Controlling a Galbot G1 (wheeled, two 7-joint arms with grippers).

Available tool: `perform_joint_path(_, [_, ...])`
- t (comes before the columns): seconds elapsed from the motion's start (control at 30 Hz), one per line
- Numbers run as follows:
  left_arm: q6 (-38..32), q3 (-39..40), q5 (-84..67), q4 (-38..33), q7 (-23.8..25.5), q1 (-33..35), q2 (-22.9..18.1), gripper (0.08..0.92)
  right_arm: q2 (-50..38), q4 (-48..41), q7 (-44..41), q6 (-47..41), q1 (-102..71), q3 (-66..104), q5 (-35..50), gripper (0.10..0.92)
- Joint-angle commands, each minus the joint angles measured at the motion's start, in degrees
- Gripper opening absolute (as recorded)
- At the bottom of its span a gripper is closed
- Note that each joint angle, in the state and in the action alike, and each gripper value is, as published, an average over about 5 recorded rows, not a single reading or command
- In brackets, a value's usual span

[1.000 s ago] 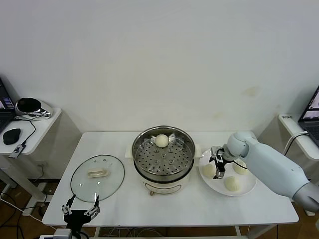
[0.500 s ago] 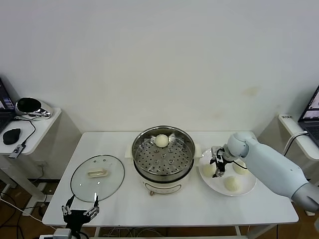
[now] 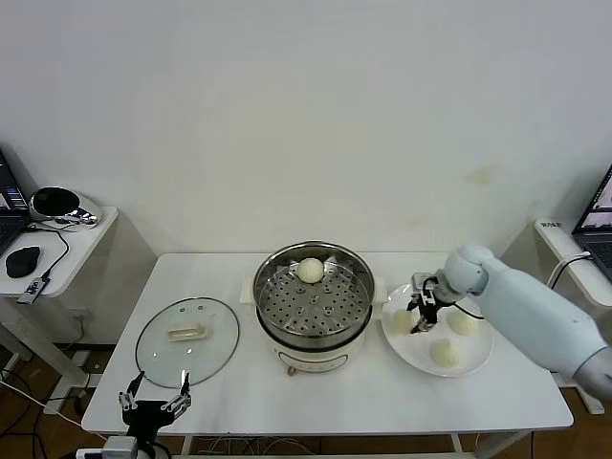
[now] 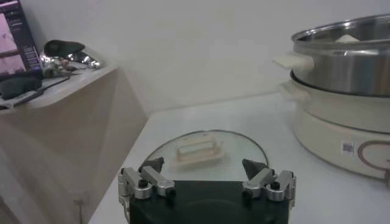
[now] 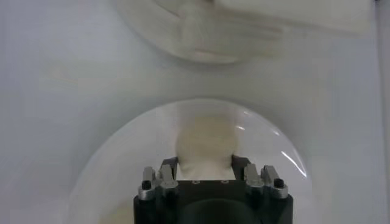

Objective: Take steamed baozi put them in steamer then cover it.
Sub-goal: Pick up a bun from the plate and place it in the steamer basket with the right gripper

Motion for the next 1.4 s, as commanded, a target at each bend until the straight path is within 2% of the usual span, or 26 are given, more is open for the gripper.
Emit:
perform_joint_path(0.03, [0.0,0.3,-0.1,-0.4,-0.2,-0.7,-0.2,0.823,-8.1,8.9,-4.6,-2.8,19.5,-12.1,9.8,0.568])
perform_joint_path(0.3, [1.1,0.1,0.0,-2.2,-0.9,-0.8,-0.2,0.823,-3.1,8.5,-9.7,-7.2,34.2,-20.4,18.3,0.568])
perform_joint_path(0.7, [2.7,-0.9,-0.2,-3.4,-2.4,-1.8,-0.6,0.823,15.3,-0.6,-10.5,-13.4,36.1,-25.2,27.2,0.568])
perform_joint_path(0.97, [3.0,-0.3,-0.3,-6.0,-2.3,-1.7,-0.9,0.823,28.6,-8.6,-10.3,-14.5,32.7,-26.0,27.0,0.568])
perform_joint_path(1.4, [3.8,-0.3,-1.9,-6.2,-3.0,-2.0,-0.6,0.823,43.8,-23.0,-10.0,-13.2,26.7,-26.3,21.3,0.568])
